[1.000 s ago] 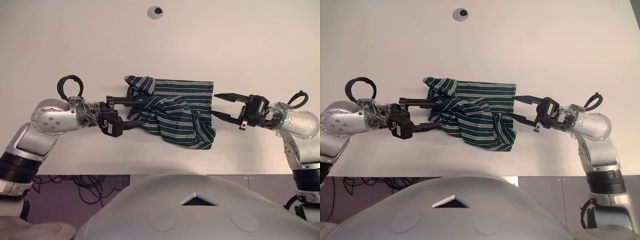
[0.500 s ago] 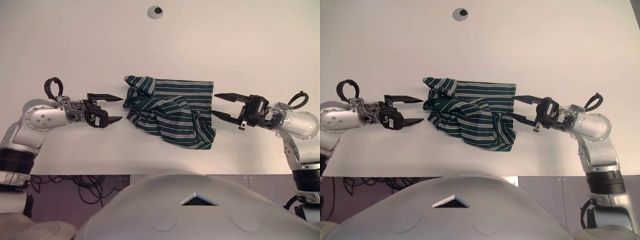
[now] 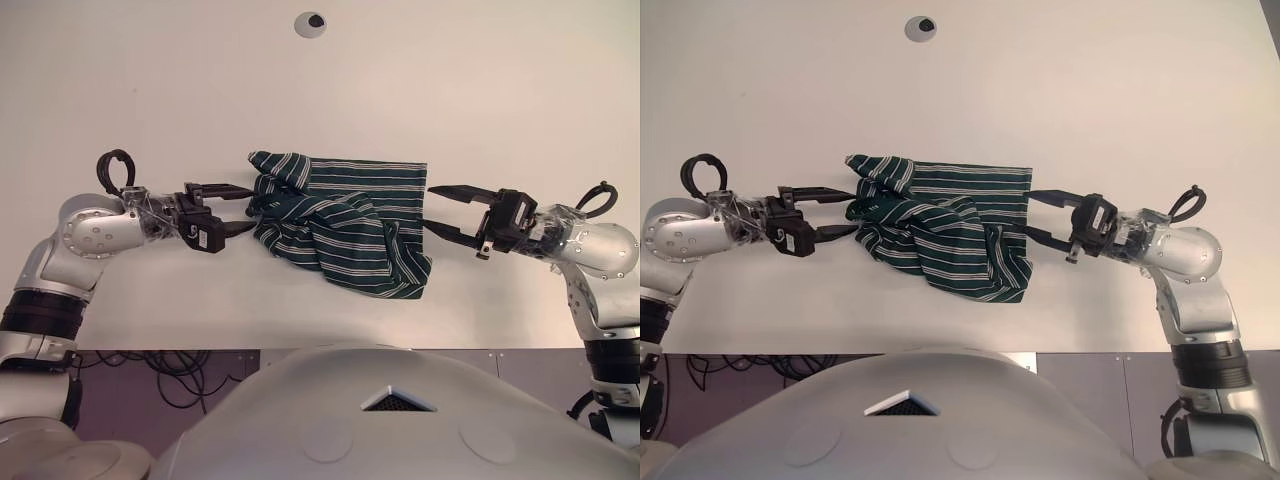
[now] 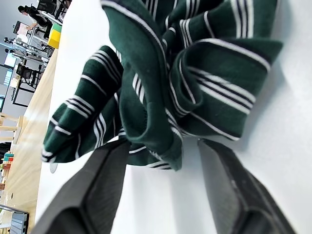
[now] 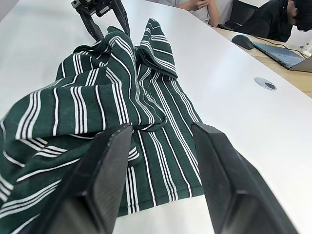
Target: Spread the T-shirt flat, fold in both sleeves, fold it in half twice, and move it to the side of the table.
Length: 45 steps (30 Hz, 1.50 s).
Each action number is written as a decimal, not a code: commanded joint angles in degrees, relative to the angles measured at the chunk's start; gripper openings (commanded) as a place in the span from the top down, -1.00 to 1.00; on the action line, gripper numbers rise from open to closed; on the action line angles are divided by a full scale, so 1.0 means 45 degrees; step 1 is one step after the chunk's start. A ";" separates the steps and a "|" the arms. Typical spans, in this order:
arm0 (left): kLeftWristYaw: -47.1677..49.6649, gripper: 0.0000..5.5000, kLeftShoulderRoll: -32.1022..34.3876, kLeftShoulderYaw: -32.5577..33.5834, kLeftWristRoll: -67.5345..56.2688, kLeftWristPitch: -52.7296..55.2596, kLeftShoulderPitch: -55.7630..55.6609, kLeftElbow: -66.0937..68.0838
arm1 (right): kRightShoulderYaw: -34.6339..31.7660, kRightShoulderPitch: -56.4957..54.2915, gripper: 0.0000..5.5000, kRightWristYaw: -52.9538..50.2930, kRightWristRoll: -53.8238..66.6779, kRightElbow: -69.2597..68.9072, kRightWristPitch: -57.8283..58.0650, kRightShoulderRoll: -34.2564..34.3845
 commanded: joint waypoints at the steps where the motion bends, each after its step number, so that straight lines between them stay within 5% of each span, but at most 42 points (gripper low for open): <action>1: -0.0179 0.30 -0.0083 -0.0087 0.0042 0.0123 -0.0165 -0.0228 | 0.0010 -0.0056 0.19 -0.0094 -0.0174 -0.0177 0.0147 0.0098; 15: -0.0283 0.99 0.0007 0.0053 -0.0059 0.0344 -0.0085 -0.0716 | -0.0046 0.0004 0.19 -0.0087 -0.0106 -0.0332 0.0181 0.0034; 20: -0.0848 0.99 0.0429 0.0444 -0.2278 0.0587 0.0222 -0.2066 | -0.0076 -0.0071 0.19 -0.0114 0.0006 -0.0310 0.0199 0.0110; 28: -0.3139 0.99 0.3357 0.2382 -0.8144 0.3896 0.3774 -0.8121 | -0.0173 -0.0561 0.19 -0.0310 0.0937 -0.0866 0.0947 0.0420; 45: -0.4203 0.99 0.3779 0.1182 -0.2974 0.5698 0.7374 -0.9842 | 0.3897 -0.3607 0.19 -0.0303 -0.1473 0.0732 0.4522 0.1877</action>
